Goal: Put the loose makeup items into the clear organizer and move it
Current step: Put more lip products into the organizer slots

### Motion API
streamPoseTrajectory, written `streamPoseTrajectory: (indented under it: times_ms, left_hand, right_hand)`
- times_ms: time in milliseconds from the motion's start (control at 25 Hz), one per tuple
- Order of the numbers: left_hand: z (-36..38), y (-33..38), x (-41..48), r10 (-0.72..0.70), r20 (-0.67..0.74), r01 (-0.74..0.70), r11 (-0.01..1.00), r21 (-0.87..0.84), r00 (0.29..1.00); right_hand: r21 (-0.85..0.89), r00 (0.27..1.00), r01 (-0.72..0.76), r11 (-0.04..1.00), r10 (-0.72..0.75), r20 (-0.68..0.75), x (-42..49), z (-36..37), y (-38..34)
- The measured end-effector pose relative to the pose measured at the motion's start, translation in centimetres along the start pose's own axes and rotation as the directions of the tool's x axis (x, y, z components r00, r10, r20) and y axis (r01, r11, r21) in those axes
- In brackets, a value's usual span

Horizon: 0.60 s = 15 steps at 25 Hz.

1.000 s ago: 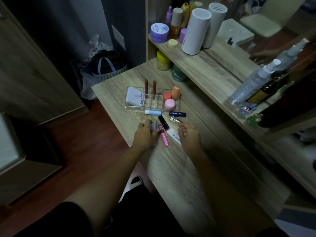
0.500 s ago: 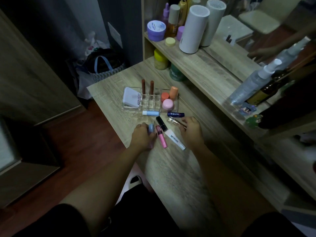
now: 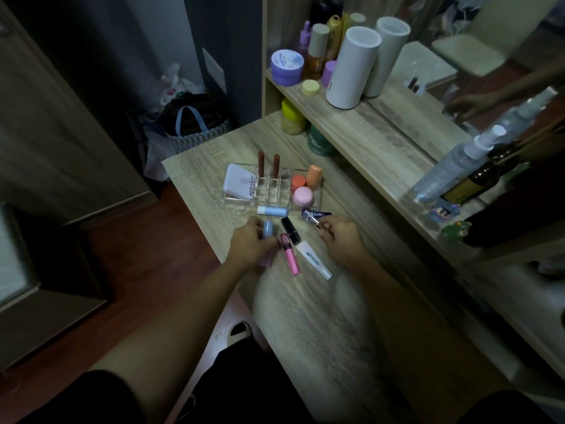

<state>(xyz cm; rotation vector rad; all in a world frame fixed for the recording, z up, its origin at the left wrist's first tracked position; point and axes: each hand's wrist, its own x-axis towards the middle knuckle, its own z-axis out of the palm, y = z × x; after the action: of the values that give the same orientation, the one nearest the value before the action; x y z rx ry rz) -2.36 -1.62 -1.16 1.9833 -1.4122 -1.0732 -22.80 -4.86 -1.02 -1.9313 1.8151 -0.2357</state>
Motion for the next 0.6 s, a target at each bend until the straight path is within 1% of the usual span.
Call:
streamPoseTrajectory:
  times_ms: [120, 240, 280, 360, 440, 600]
  left_hand:
    - [-2.4, 2.1, 1.3, 0.102, -0.097, -0.104, 0.994, -0.02, 0.99]
    - [-4.5, 4.6, 3.5, 0.205, -0.196, -0.214, 0.976, -0.027, 0.959]
    - [-5.1, 5.3, 4.1, 0.219, -0.226, -0.235, 0.971, -0.045, 0.949]
    - [-5.8, 6.3, 5.4, 0.236, -0.286, -0.265, 0.962, -0.065, 0.928]
    - [-6.0, 6.7, 6.3, 0.257, -0.328, -0.286, 0.957, -0.042, 0.909]
    - [-5.3, 5.9, 7.6, 0.253, -0.3, -0.267, 0.964, -0.005, 0.92]
  right_hand:
    - [0.256, 0.993, 0.08, 0.963, -0.056, -0.102, 0.9, -1.6, -2.5]
    - [0.54, 0.989, 0.075, 0.838, 0.007, -0.148, 3.0, -3.0, -5.3]
    - [0.596, 0.987, 0.067, 0.8, 0.034, -0.156, 3.6, -3.2, -6.0]
    - [0.623, 0.976, 0.084, 0.777, 0.063, -0.21, 5.0, -3.2, -7.1]
    - [0.631, 0.963, 0.099, 0.77, 0.084, -0.255, 6.4, -2.7, -7.6]
    - [0.596, 0.954, 0.082, 0.798, 0.111, -0.279, 8.2, -1.3, -7.9]
